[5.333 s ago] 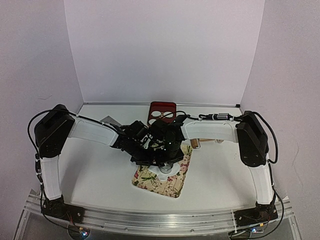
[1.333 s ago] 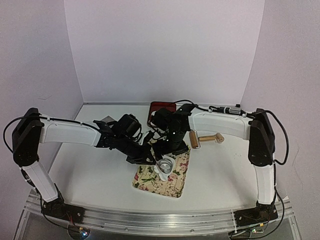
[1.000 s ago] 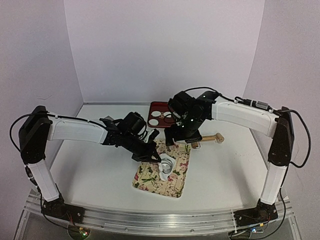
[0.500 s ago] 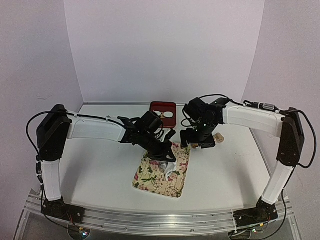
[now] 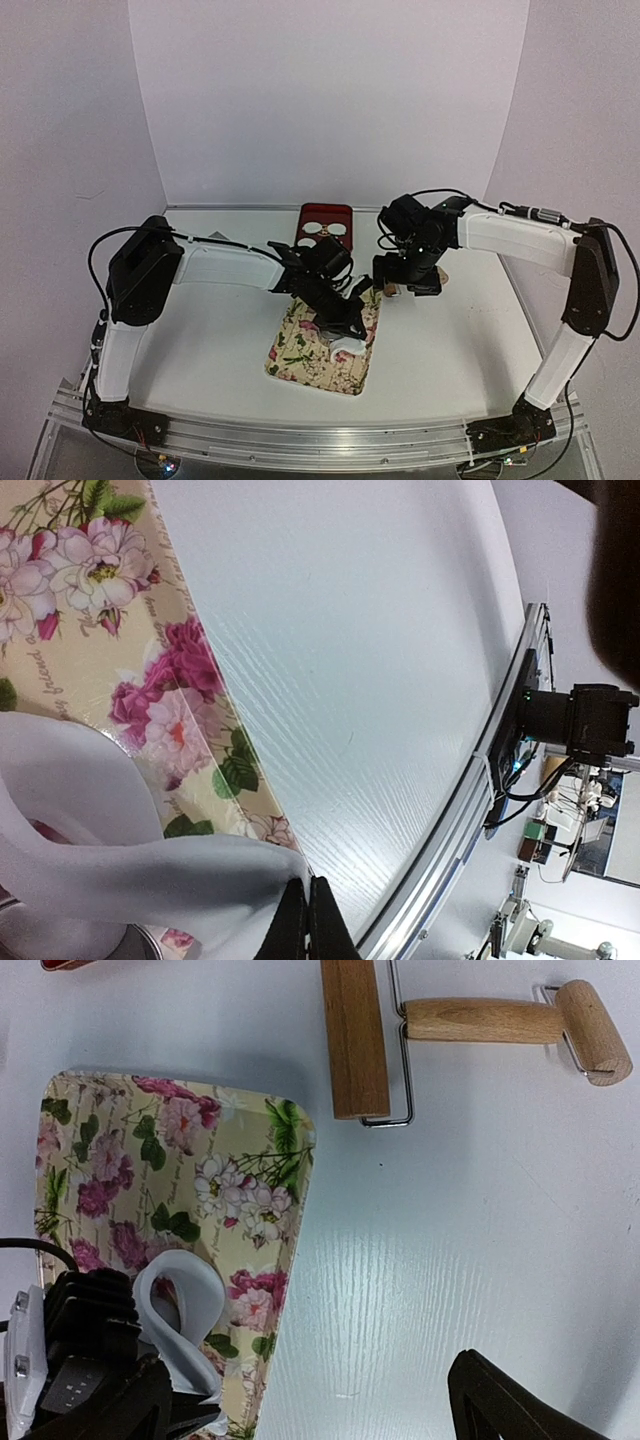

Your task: Roll out the dumpling wrappers from the dough

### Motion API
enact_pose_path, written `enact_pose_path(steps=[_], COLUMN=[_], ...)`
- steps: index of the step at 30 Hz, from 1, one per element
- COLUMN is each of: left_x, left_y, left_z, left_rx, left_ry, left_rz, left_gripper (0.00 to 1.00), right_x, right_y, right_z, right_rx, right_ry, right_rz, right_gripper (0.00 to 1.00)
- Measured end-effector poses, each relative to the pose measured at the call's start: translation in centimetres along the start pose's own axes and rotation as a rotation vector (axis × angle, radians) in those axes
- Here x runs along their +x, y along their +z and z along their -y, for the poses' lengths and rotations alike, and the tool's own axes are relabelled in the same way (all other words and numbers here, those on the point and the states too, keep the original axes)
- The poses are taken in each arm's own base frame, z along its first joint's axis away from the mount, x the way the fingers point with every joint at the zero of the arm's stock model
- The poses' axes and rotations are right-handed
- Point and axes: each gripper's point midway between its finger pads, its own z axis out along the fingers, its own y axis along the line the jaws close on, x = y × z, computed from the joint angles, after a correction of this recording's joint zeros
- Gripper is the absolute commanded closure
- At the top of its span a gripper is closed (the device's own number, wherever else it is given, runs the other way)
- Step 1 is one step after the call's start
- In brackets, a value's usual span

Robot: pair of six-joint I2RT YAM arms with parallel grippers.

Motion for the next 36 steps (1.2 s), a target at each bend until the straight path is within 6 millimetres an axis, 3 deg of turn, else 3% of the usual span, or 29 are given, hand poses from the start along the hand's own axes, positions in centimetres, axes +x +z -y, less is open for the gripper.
enact_pose_path(steps=[7,11,21,27,36], left_x=[0.5,0.9,0.6,0.8,1.4], left_y=[-0.1,-0.5,-6.5,-6.6,-6.4], left_z=[-0.3,0.0,5.4,4.9,4.1], left_rx=[-0.022,-0.032,0.027,0.000,-0.021], left_ry=[0.023,0.050,0.151,0.160,0.175], left_rz=[-0.024,-0.027,0.074,0.073,0.054], left_gripper=[0.46,0.35,0.19,0.13,0.12], right_x=[0.3,0.3,-0.1,0.4,2.8], right_y=[0.6,1.4,2.0,2.2,4.6], right_z=[0.1,0.4,-0.9,-3.1,-6.6], right_rx=[-0.027,-0.061,-0.180,-0.298,-0.470], right_ry=[0.019,0.047,0.080,0.062,0.068], right_rz=[-0.027,-0.047,-0.067,-0.119,-0.305], right_gripper=[0.02,0.02,0.03,0.07,0.09])
